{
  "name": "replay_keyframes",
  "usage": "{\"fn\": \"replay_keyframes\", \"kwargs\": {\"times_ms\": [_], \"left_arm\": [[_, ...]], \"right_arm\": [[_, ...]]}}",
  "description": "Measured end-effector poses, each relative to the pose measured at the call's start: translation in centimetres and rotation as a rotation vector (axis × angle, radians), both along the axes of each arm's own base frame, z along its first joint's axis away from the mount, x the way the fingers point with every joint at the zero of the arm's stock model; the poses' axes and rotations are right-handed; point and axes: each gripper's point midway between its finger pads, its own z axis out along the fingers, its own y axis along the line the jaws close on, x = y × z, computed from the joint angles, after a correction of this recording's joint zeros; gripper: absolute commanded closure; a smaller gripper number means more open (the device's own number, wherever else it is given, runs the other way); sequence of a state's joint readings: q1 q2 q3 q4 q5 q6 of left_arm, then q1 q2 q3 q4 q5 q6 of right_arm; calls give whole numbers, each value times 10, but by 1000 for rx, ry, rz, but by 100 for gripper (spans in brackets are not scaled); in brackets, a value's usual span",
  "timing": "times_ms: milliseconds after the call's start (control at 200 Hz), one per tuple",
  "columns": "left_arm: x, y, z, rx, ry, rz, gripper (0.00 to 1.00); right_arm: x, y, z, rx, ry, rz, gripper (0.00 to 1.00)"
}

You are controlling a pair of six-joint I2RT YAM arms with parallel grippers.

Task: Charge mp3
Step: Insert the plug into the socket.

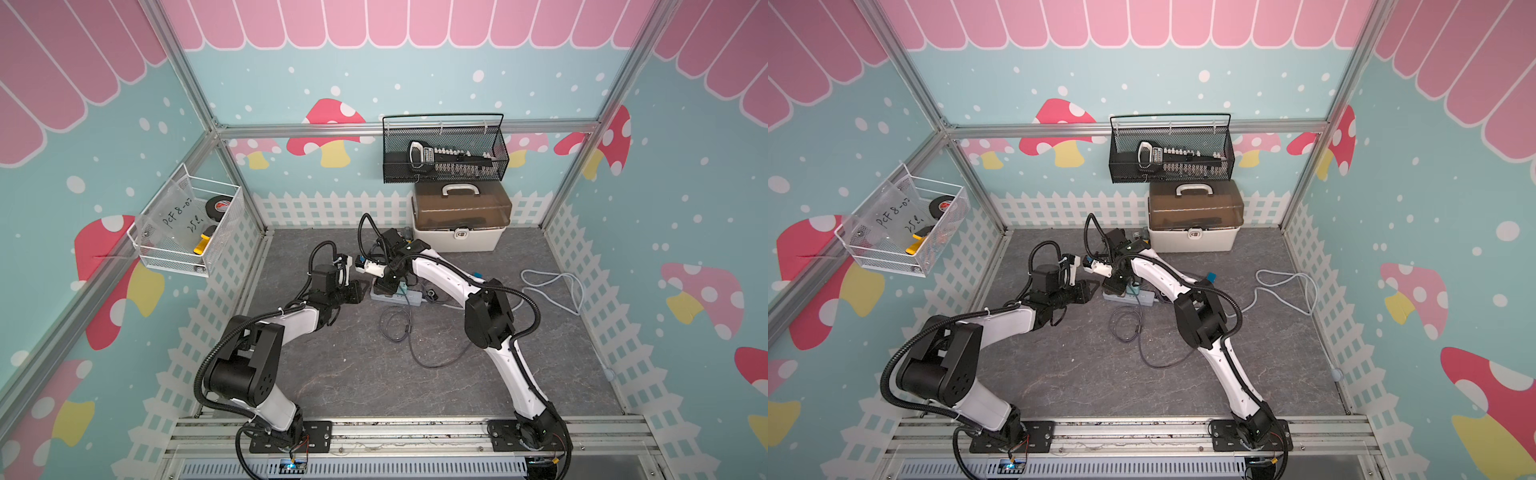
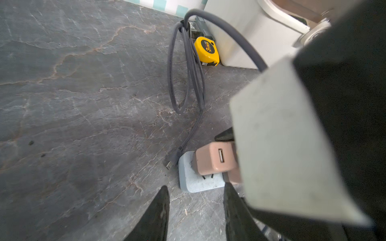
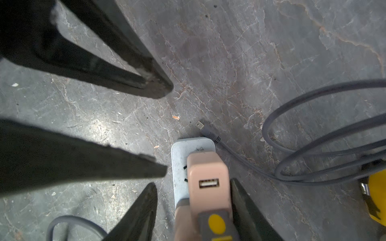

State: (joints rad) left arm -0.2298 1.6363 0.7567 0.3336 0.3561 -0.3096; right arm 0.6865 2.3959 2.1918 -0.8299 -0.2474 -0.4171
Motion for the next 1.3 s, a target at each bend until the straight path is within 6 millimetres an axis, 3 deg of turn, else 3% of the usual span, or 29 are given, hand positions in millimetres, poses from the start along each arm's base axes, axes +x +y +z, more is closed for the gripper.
{"fn": "replay_keyframes", "kwargs": {"times_ms": [130, 360, 765, 1301], "left_arm": [[10, -5, 0, -43, -31, 5, 59], [14, -25, -17, -66, -8, -28, 59], [27, -33, -18, -70, -42, -9, 59], [22, -38, -20, -47, -42, -17, 60]], "right_arm": [[-2, 0, 1, 19, -8, -7, 47], [-2, -1, 2, 37, -15, -31, 46], [-2, -8, 2, 25, -10, -57, 46], [8, -26, 1, -59, -40, -158, 30]]}}
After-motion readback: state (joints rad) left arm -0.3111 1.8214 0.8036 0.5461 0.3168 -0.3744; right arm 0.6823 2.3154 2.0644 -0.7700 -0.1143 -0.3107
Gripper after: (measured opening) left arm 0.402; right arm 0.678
